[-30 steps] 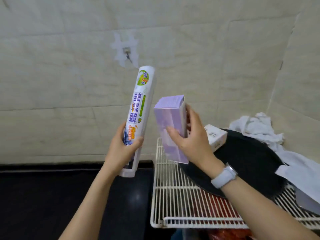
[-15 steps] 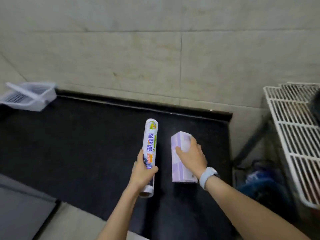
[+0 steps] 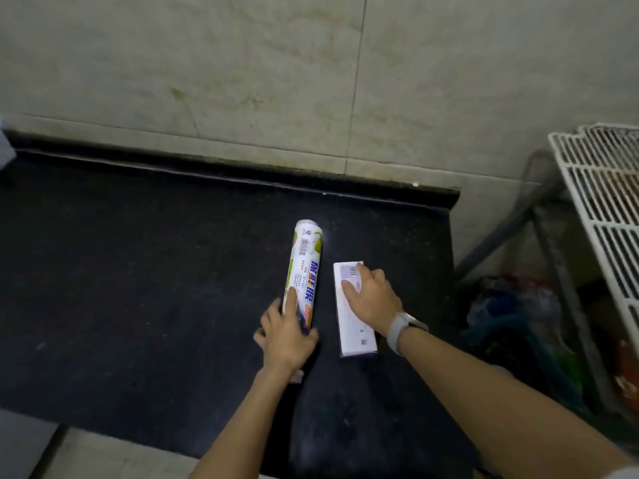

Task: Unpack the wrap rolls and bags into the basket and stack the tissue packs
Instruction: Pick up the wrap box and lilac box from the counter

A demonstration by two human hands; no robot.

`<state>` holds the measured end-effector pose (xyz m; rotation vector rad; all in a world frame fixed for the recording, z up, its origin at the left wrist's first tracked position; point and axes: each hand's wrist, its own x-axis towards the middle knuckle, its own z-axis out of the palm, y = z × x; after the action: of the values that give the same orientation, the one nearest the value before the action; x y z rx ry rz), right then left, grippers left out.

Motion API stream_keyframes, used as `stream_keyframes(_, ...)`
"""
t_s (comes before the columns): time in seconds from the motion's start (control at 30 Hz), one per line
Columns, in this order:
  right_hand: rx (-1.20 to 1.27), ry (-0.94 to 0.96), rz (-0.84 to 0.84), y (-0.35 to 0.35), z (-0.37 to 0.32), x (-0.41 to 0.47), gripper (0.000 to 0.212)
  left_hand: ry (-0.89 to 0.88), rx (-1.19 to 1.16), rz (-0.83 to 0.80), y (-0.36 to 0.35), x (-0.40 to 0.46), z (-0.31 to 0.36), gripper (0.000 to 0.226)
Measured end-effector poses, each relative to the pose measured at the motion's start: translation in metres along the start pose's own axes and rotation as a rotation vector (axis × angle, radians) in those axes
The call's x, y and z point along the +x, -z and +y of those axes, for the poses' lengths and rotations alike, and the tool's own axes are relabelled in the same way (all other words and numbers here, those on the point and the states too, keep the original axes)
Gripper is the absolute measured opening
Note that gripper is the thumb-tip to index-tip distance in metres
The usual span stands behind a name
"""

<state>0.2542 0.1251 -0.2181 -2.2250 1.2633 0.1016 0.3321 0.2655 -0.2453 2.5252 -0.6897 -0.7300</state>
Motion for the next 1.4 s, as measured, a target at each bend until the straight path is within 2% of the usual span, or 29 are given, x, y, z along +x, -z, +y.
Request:
stream_keyframes(0.1,0.035,0.063,0.039,0.043,0.003,0.01,0.042,-0.055,0.029,0.079,0.019,0.008,0.03,0.069)
stream_keyframes(0.17,0.089,0.118,0.112,0.084,0.002,0.014,0.033,-0.13,-0.048,0.166,0.037,0.014,0.066,0.054)
stream_keyframes(0.23,0.141,0.169,0.207,0.131,0.004,0.016,0.027,-0.241,-0.129,0.23,0.052,0.019,0.112,0.043)
stream_keyframes(0.33,0.191,0.197,0.359,0.204,0.016,0.012,0.027,-0.437,-0.19,0.276,0.063,0.021,0.19,0.04)
stream_keyframes(0.5,0.154,0.201,0.709,0.31,0.08,-0.015,0.026,-0.813,-0.188,0.206,0.045,0.001,0.312,0.041)
stream_keyframes(0.57,0.027,0.143,0.849,0.337,0.121,-0.026,0.028,-0.921,-0.161,0.139,0.024,-0.012,0.35,0.043)
stream_keyframes(0.63,-0.204,-0.004,0.922,0.355,0.163,-0.031,0.031,-0.984,-0.121,0.076,-0.001,-0.026,0.38,0.045)
stream_keyframes(0.67,-0.302,-0.111,0.891,0.361,0.183,-0.029,0.033,-0.998,-0.083,0.047,-0.013,-0.031,0.392,0.046)
stream_keyframes(0.73,-0.36,-0.301,0.716,0.367,0.213,-0.022,0.042,-0.996,0.024,-0.016,-0.036,-0.04,0.409,0.05)
stream_keyframes(0.83,-0.257,-0.374,0.502,0.366,0.236,-0.002,0.055,-0.948,0.193,-0.108,-0.061,-0.047,0.42,0.057)
stream_keyframes(0.9,-0.28,-0.345,0.48,0.364,0.24,0.008,0.057,-0.924,0.266,-0.124,-0.071,-0.049,0.42,0.058)
stream_keyframes(1.0,-0.305,-0.298,0.448,0.373,0.244,0.006,0.051,-0.927,0.253,-0.074,-0.076,-0.05,0.416,0.056)
stream_keyframes(1.13,-0.274,-0.012,0.377,0.391,0.266,-0.023,0.023,-0.944,0.221,-0.025,-0.076,-0.052,0.414,0.055)
stream_keyframes(1.2,-0.31,0.09,0.46,0.393,0.279,-0.036,0.018,-0.948,0.212,-0.012,-0.077,-0.052,0.414,0.054)
stream_keyframes(1.27,-0.261,0.036,0.545,0.389,0.289,-0.043,0.039,-0.949,0.207,-0.006,-0.078,-0.052,0.413,0.054)
stream_keyframes(1.33,-0.207,-0.152,0.52,0.384,0.294,-0.043,0.069,-0.946,0.211,0.002,-0.078,-0.052,0.413,0.053)
stream_keyframes(1.4,-0.242,-0.257,0.465,0.381,0.291,-0.039,0.076,-0.944,0.227,0.015,-0.077,-0.053,0.413,0.053)
